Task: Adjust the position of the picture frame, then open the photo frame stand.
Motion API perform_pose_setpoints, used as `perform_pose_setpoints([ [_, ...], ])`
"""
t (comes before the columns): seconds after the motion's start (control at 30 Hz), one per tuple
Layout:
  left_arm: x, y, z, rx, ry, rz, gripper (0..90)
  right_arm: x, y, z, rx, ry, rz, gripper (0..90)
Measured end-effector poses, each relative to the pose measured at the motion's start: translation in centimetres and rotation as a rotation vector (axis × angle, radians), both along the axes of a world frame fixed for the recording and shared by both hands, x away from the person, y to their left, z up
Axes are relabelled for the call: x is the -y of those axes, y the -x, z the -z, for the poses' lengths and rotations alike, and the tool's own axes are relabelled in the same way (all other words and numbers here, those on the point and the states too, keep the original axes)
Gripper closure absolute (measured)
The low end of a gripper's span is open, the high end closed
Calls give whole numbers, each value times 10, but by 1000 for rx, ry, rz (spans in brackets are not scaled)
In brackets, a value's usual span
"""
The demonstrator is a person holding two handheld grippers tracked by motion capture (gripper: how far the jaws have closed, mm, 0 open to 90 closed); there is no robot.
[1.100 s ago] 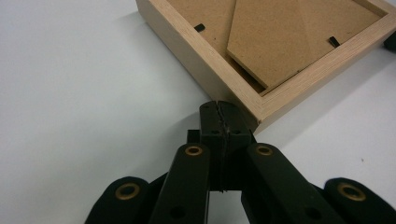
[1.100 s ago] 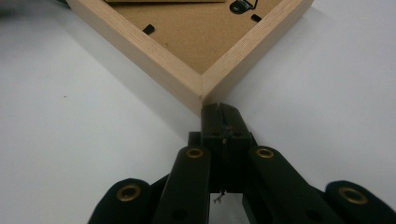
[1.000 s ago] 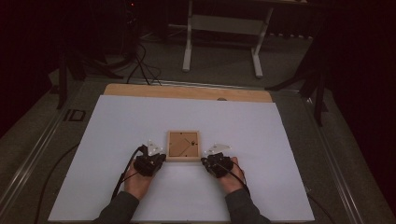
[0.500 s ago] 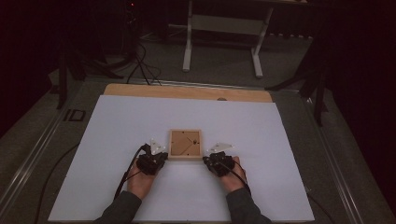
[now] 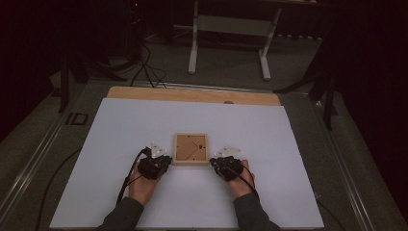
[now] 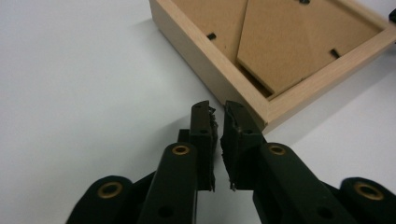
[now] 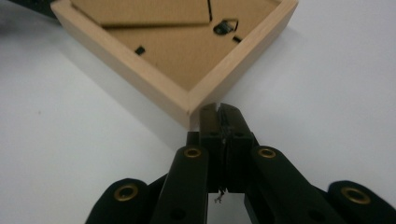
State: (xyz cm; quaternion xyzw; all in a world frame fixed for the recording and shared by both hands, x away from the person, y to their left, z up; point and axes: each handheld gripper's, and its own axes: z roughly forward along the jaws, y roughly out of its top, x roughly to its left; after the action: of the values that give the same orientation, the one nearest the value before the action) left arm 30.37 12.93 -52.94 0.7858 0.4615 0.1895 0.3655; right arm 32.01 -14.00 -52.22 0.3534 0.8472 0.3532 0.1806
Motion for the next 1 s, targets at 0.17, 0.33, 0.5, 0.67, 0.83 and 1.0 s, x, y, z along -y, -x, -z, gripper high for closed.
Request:
perform_pose_setpoints([
  [0.17,-1,3,-4,12,16,8,750,0,2,-5,37,-27,1,886],
  [0.33,-1,4,-7,17,36,26,654,-3,5,-10,81,-57,-24,886],
  [0.5,-3,4,-11,9,62,33,598,-7,6,-9,80,-64,-49,887],
  [0.67,0,8,-16,14,70,63,550,-8,5,-8,75,-71,-50,896],
  [0.83,5,8,-22,6,80,92,512,-9,4,-6,68,-67,-50,897],
  [1.0,9,5,-26,11,62,97,493,-10,3,-5,65,-69,-50,898],
])
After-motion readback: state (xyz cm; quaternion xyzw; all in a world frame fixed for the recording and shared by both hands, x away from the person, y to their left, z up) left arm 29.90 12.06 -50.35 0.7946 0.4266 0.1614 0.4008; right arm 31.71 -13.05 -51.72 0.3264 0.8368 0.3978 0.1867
